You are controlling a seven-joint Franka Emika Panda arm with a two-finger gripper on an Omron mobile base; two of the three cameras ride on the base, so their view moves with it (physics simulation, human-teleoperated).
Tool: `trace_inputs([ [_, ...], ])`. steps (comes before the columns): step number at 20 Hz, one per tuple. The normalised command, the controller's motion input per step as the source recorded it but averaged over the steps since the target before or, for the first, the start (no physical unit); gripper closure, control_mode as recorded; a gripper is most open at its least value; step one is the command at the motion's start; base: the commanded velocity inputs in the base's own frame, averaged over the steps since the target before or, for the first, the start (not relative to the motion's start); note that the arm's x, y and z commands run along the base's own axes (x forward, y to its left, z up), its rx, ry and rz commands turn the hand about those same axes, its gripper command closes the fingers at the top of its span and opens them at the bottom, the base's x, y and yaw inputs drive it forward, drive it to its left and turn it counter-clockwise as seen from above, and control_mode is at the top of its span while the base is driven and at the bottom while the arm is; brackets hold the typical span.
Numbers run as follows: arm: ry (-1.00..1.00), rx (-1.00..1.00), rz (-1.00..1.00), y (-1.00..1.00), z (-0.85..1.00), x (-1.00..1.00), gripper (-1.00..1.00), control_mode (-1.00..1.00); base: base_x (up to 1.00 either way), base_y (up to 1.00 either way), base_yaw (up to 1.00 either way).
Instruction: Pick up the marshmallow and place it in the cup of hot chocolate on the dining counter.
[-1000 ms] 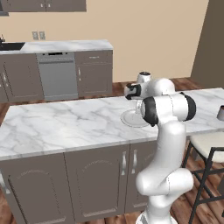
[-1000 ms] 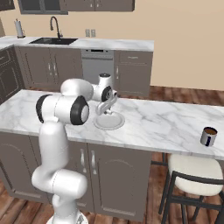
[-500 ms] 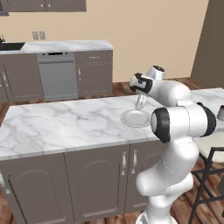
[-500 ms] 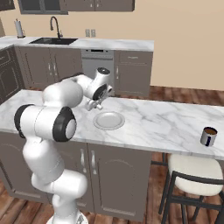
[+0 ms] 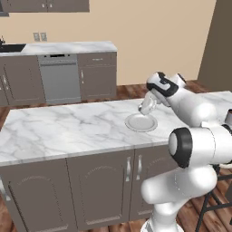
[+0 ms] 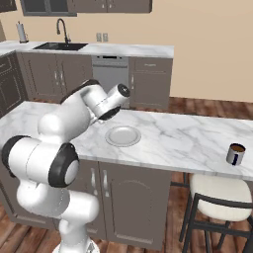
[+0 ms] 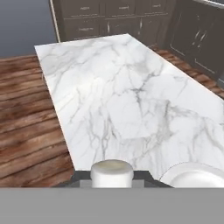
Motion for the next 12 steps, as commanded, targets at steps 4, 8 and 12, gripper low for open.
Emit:
trace_inputs([
  [4, 0.0, 0.52, 0.11, 0.07, 0.07, -0.39, 1.0, -1.0, 0.0, 0.0, 0.0],
  [8, -0.06, 0.45, 0.16, 0.06, 0.18, -0.18, 1.0, -1.0, 0.0, 0.0, 0.0],
  [12, -0.13, 0.07, 0.13, 0.03, 0.32, -0.04, 1.0, -1.0, 0.0, 0.0, 0.0],
])
